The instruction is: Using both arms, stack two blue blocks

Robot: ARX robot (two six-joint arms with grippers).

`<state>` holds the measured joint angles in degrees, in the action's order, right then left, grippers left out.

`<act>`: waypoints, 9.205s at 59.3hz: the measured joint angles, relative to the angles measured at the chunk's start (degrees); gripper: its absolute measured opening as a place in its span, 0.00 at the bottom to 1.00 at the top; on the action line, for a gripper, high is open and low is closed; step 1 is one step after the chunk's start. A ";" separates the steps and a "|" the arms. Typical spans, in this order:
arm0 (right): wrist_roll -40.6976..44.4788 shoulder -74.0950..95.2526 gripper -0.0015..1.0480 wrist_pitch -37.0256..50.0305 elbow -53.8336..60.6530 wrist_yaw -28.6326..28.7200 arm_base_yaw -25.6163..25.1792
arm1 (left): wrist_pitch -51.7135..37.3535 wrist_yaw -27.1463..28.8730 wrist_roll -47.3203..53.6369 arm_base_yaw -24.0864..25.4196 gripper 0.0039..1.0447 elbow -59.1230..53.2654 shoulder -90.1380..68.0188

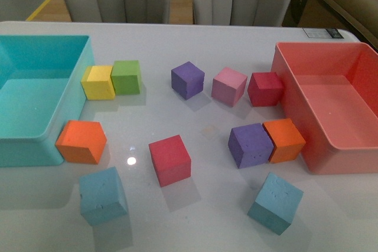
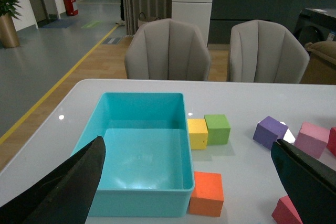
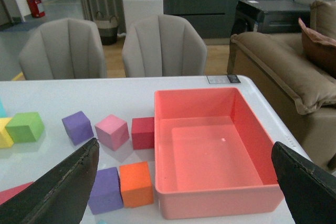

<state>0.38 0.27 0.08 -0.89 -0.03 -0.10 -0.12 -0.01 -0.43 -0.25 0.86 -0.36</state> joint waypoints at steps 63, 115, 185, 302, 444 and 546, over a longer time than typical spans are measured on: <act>21.16 38.29 0.91 4.20 -5.62 10.60 1.51 | 0.02 0.02 -0.02 0.00 0.92 0.00 0.00; 32.87 114.29 0.91 19.23 -32.41 0.74 18.71 | 0.02 0.02 -0.02 0.00 0.92 0.00 0.00; 22.18 106.07 0.43 12.85 -43.10 3.72 22.49 | 0.02 0.02 -0.02 0.00 0.92 0.00 0.00; 10.69 144.28 0.91 -0.90 -92.83 -2.21 28.57 | 0.02 0.02 0.00 0.00 0.92 0.00 0.00; 0.02 14.80 0.02 15.04 0.00 -0.07 0.22 | 0.04 0.02 0.00 0.00 0.92 0.00 0.00; 0.00 -0.02 0.91 0.00 -0.02 -0.09 0.20 | -0.68 19.50 -16.00 -40.63 0.92 41.00 -96.02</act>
<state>0.38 0.25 0.08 -0.91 -0.12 0.10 -0.80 19.49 -16.43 -40.88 41.87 -96.38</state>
